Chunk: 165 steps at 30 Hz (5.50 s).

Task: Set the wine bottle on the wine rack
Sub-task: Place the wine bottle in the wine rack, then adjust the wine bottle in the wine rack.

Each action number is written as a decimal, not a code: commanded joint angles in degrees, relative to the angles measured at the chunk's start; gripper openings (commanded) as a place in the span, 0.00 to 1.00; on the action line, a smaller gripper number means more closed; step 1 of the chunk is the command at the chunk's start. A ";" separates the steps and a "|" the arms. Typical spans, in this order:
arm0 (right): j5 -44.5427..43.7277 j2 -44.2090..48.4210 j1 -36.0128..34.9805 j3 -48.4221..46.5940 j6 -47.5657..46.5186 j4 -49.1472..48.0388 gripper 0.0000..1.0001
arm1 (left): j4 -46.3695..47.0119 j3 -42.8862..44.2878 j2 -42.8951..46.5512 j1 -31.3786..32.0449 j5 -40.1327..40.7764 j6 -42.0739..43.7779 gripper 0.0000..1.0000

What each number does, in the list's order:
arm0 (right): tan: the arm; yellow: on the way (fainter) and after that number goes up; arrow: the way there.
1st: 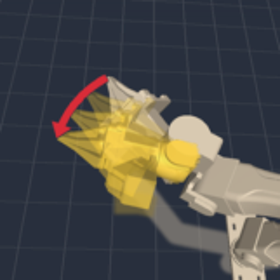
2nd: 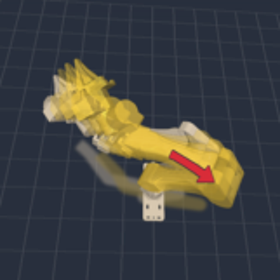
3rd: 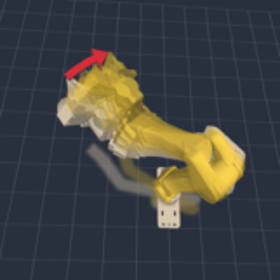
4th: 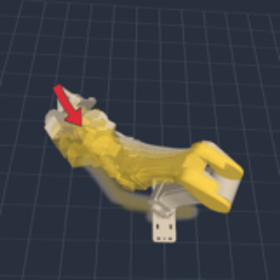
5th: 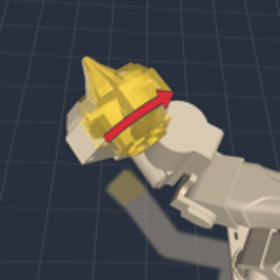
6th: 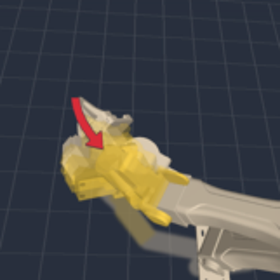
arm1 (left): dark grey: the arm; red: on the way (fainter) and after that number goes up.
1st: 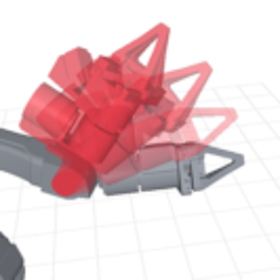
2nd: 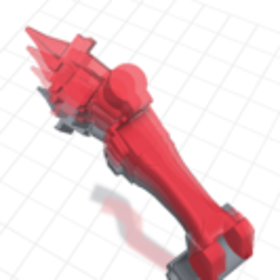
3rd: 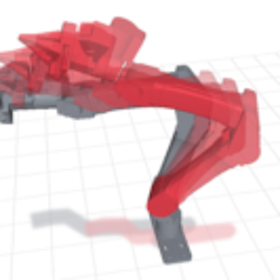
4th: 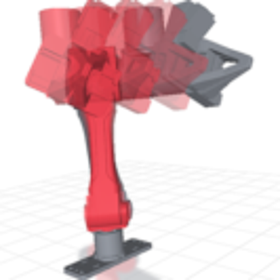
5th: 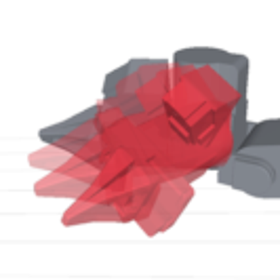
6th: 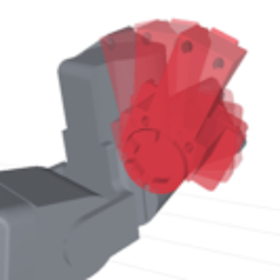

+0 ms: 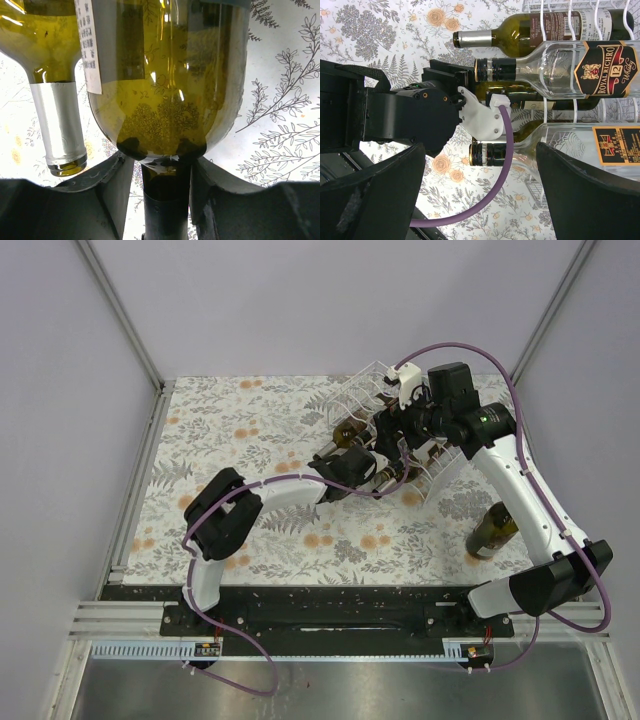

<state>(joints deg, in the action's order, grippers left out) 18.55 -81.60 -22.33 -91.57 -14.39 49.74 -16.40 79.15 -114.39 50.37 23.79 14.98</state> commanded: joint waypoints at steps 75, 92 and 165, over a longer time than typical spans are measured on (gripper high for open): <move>-0.88 1.71 0.44 0.16 -2.13 2.82 0.99 | 7.79 -18.77 17.35 -0.01 -5.51 -1.18 0.66; -0.70 2.15 0.44 1.04 -2.22 2.56 0.99 | 8.41 -31.07 30.62 -1.67 -11.74 2.68 0.66; -0.27 2.33 0.44 0.60 -3.01 3.70 0.99 | -3.02 -20.36 20.08 -15.56 -36.36 5.85 0.00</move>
<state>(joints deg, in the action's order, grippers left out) 18.52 -81.21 -22.33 -90.32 -16.88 53.10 -21.19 57.89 -97.91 34.81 -9.30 21.12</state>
